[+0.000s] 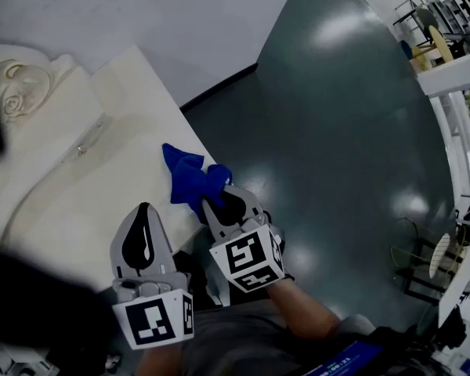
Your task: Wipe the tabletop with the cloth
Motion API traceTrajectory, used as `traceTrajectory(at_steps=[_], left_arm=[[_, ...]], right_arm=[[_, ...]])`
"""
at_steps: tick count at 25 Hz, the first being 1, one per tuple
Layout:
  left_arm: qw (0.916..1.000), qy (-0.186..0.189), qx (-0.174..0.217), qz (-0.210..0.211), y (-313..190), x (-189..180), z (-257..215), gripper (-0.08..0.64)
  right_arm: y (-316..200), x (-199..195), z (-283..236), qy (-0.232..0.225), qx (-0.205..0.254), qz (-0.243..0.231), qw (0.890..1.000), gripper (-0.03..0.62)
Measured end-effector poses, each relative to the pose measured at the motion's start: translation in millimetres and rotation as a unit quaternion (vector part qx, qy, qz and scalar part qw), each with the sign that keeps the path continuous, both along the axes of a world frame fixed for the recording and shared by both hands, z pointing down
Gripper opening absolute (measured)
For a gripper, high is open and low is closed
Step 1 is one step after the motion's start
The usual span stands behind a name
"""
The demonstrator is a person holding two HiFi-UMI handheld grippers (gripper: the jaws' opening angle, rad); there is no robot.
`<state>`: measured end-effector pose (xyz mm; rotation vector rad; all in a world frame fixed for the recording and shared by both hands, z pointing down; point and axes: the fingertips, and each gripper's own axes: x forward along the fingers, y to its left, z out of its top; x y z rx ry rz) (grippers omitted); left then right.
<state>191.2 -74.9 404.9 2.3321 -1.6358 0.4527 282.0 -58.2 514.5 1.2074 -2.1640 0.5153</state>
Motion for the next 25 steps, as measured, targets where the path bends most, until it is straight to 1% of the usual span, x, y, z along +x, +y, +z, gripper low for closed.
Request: traceTrajectory(at_steps=[4,9,12,15,17,20,23,25], left_arm=[[0.9998,0.001,0.007,0.017,-7.7,33.7,-7.5,0.015],[0.9985,0.009,0.024,0.048,-14.2,74.2,-22.3,0.015],[0.9967,0.017,0.043,0.066,-15.2,94.3,-40.9,0.015],[0.9938,0.026,0.073,0.080,-14.4,110.7,-69.4,0.015],[0.9915,0.029,0.094,0.085,-13.1,116.8,-90.9,0.015],[0.9883,0.034,0.122,0.085,-11.2,117.7,-121.3,0.015],[0.9846,0.038,0.150,0.081,-9.1,113.3,-150.6,0.015],[0.9822,0.040,0.167,0.076,-4.8,108.5,-169.7,0.015]], right_arm=[[-2.2,40.7,-3.0,0.007,0.000,0.026,1.000,0.087],[-4.1,102.6,-10.6,0.030,0.008,0.080,0.996,0.087],[-2.5,133.5,-28.3,0.039,0.020,0.109,0.993,0.087],[-2.3,155.3,-60.7,0.025,0.045,0.134,0.990,0.087],[-2.9,163.5,-88.2,0.010,0.068,0.146,0.987,0.087],[-4.7,163.7,-134.2,-0.017,0.109,0.155,0.982,0.087],[-8.7,153.8,-185.2,-0.042,0.165,0.149,0.974,0.087],[-6.9,145.9,-217.3,-0.051,0.202,0.141,0.968,0.087]])
